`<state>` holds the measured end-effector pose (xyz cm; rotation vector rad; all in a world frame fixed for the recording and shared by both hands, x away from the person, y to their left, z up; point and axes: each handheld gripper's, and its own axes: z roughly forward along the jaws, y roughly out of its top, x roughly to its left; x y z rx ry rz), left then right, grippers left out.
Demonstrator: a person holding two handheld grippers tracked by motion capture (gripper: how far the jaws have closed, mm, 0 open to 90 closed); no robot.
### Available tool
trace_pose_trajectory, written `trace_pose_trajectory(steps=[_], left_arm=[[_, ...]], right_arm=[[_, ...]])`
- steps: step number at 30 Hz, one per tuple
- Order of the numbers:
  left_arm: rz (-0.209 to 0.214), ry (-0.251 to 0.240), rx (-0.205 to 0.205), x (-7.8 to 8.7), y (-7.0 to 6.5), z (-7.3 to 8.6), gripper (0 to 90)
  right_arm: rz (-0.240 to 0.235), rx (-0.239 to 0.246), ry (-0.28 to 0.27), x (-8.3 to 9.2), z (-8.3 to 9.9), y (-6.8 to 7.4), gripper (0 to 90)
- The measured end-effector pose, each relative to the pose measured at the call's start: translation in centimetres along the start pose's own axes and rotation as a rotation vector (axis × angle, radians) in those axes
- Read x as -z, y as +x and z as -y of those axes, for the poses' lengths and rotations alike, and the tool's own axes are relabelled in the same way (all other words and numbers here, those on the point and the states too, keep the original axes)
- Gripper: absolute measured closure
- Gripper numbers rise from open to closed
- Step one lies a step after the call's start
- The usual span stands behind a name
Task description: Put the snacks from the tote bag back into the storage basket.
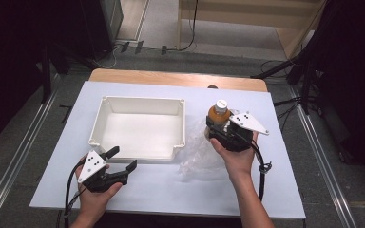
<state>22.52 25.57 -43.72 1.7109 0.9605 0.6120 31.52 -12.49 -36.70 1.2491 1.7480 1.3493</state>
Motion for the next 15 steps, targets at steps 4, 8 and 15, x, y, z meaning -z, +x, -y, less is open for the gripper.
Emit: trace_pose_trajectory(steps=[4, 8, 15], left_arm=[[0.007, 0.004, 0.002, 0.8, 0.7, -0.1, 20.2], [0.010, 0.016, -0.014, 1.3, 1.5, -0.3, 18.7], [-0.004, 0.008, 0.003, 2.0, 2.4, -0.3, 17.9]], right_arm=[[-0.002, 0.006, -0.001, -0.2, -0.2, 0.3, 31.4], [-0.003, -0.001, -0.003, -0.3, -0.5, 0.6, 31.4], [-0.013, 0.004, -0.016, -0.5, -1.2, 1.1, 31.4]])
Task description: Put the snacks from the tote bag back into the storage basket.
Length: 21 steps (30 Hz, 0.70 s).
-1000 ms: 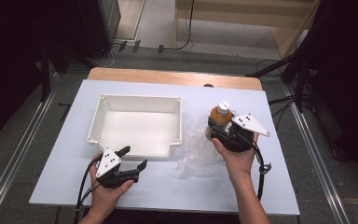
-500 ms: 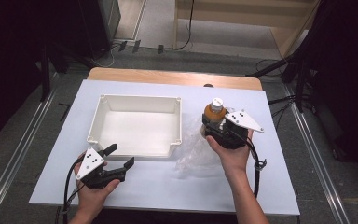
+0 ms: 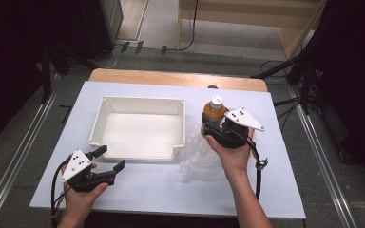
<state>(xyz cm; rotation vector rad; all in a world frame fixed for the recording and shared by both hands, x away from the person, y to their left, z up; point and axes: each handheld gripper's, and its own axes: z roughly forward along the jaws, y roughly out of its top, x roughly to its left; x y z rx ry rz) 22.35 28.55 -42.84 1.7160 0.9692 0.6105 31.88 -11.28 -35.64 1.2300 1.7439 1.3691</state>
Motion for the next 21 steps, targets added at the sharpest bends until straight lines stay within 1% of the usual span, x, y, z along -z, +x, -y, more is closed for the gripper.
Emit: trace_pose_trajectory(steps=[4, 7, 11, 13, 21], left_arm=[[-0.010, -0.001, -0.003, 0.4, 0.3, 0.0, 17.7], [-0.022, 0.001, 0.005, 0.6, 0.7, 0.1, 17.7], [-0.032, -0.003, 0.017, 0.7, 1.1, 0.1, 17.8], [-0.039, -0.006, 0.014, 0.8, 1.3, 0.1, 17.8], [-0.054, -0.015, 0.027, 1.0, 1.7, 0.1, 18.1]], right_arm=[[-0.004, 0.000, 0.001, -0.2, -0.4, 0.3, 31.4], [-0.012, 0.005, 0.000, -0.6, -0.6, 0.7, 31.4], [-0.018, 0.004, 0.004, -0.9, -0.7, 1.2, 31.4], [-0.025, 0.002, 0.002, -1.1, -0.7, 1.3, 31.4], [-0.039, 0.005, 0.010, -1.9, -0.7, 2.1, 31.4]])
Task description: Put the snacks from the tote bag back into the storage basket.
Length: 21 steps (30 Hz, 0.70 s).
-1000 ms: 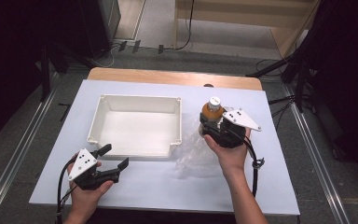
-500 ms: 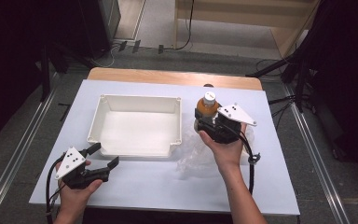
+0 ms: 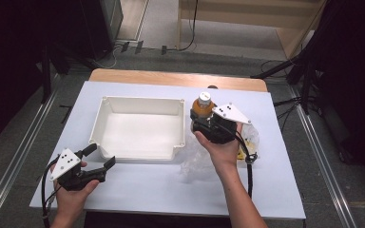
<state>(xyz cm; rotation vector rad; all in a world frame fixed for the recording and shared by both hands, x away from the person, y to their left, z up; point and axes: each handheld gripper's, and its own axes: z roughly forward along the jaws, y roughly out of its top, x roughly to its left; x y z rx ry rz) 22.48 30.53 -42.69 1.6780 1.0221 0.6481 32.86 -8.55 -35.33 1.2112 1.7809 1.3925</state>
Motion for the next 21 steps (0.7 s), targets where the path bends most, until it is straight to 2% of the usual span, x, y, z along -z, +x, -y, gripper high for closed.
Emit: trace_pose_trajectory(steps=[21], left_arm=[[-0.019, -0.015, 0.021, 0.4, 0.9, 0.0, 18.2]], right_arm=[[-0.014, 0.000, 0.002, -1.2, -0.5, 1.4, 31.3]])
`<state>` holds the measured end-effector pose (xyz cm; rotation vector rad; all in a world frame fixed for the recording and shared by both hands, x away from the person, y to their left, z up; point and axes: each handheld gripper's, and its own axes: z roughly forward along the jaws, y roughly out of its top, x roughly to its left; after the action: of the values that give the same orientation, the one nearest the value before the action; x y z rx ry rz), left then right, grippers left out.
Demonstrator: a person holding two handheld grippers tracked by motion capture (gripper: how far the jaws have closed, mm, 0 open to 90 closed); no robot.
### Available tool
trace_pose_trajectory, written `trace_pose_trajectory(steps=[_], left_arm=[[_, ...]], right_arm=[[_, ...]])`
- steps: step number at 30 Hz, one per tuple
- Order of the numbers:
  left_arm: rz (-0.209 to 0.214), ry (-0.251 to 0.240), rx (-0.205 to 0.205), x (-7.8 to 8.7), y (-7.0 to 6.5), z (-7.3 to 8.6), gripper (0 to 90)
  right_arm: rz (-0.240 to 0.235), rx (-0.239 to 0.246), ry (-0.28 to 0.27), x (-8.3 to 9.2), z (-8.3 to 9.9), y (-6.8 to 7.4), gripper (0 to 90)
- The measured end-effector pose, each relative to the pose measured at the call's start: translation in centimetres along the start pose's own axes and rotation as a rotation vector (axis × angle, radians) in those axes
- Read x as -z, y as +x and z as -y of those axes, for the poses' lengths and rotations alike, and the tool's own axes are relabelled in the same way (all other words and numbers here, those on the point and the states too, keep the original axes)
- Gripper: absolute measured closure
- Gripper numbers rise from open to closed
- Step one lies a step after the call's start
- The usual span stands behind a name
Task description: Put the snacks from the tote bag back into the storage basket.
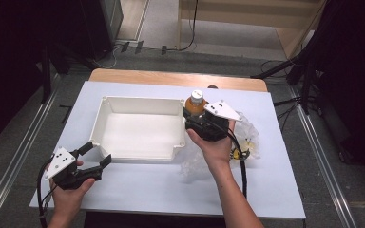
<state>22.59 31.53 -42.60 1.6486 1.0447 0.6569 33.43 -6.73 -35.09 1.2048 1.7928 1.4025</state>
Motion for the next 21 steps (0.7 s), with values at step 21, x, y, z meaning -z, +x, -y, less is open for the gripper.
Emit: trace_pose_trajectory(steps=[21], left_arm=[[-0.007, 0.000, 0.003, 0.2, 0.6, 0.0, 18.2]], right_arm=[[-0.020, 0.023, -0.007, -0.8, -1.3, 1.6, 31.4]])
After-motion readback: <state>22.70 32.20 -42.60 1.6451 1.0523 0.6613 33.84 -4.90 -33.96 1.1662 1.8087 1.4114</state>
